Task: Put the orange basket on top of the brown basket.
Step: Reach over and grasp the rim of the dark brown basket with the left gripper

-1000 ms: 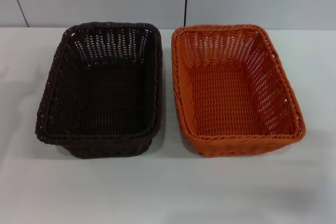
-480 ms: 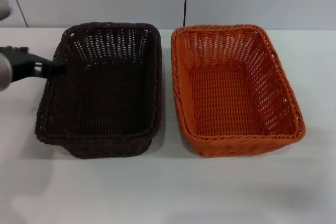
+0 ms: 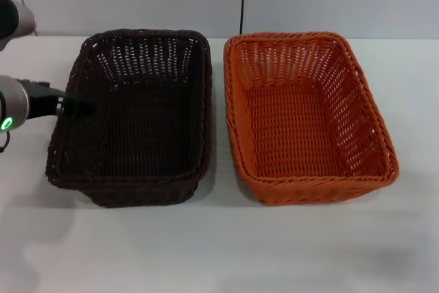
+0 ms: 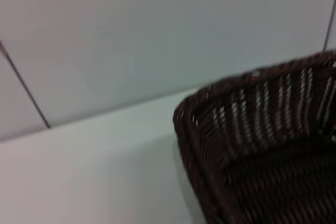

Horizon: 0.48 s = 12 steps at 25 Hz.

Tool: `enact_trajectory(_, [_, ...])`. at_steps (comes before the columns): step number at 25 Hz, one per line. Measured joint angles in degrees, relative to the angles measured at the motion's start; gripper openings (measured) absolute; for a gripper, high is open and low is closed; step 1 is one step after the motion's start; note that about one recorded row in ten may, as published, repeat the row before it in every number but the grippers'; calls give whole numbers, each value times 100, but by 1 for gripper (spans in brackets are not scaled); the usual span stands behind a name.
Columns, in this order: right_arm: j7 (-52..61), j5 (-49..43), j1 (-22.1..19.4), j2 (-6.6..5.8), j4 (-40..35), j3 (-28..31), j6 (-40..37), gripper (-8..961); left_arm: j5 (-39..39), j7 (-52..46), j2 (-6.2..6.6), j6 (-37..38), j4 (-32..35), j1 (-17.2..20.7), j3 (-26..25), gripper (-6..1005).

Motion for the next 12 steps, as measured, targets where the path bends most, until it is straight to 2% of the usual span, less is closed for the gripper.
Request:
enact_trajectory(7, [0,0,-8,7,3,-25,0,810,-11,34,-2,66,673,-215,-172,814])
enact_trajectory(12, [0,0,-8,6,3,-45,-5,810,-72,48,6,95,925,-321,-210,800])
